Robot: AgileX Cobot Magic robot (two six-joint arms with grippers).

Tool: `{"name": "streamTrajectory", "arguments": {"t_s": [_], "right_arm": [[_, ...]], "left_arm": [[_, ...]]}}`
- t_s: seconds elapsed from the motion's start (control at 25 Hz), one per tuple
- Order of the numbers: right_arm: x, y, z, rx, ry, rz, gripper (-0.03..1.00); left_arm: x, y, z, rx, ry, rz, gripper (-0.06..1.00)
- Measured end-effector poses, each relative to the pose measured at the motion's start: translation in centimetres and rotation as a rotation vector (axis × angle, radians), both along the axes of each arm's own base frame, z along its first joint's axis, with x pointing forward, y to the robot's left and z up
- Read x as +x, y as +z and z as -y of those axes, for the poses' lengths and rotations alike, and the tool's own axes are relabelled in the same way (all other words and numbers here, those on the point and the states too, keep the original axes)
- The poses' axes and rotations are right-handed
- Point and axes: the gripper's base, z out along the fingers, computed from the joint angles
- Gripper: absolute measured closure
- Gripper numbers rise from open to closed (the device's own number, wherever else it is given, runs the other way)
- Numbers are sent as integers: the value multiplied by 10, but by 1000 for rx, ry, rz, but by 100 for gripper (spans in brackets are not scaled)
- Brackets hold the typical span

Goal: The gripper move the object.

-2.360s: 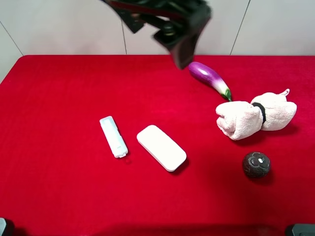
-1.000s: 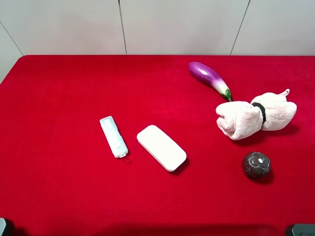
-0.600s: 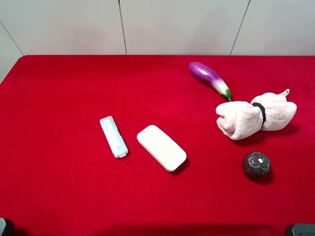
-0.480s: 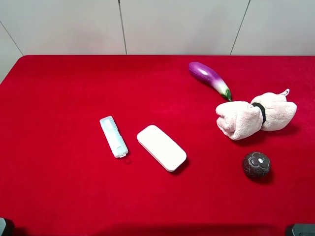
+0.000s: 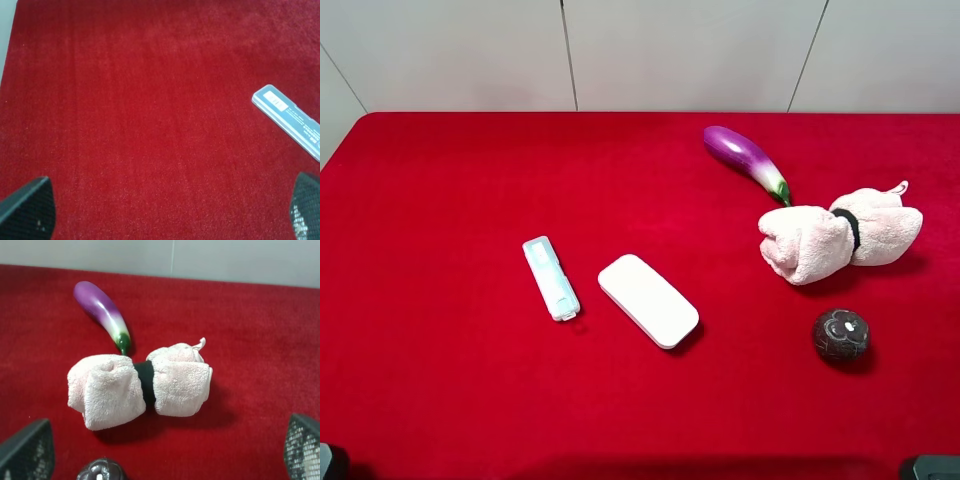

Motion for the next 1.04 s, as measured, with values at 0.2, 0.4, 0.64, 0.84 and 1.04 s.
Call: {"name": "streamTrajectory", "arguments": {"t_s": [0.2,0.4,0.64,0.84,1.04], "right_arm": [[0,0,0,0,0,0,27],[0,0,0,0,0,0,27],[0,0,0,0,0,0,27],[0,0,0,0,0,0,27],[0,0,0,0,0,0,27]], "left_arm": [[0,0,0,5,-3,1,2],[0,0,0,5,-3,1,2],[0,0,0,5,-3,1,2],[0,0,0,5,-3,1,2],[0,0,0,5,-3,1,2]]}}
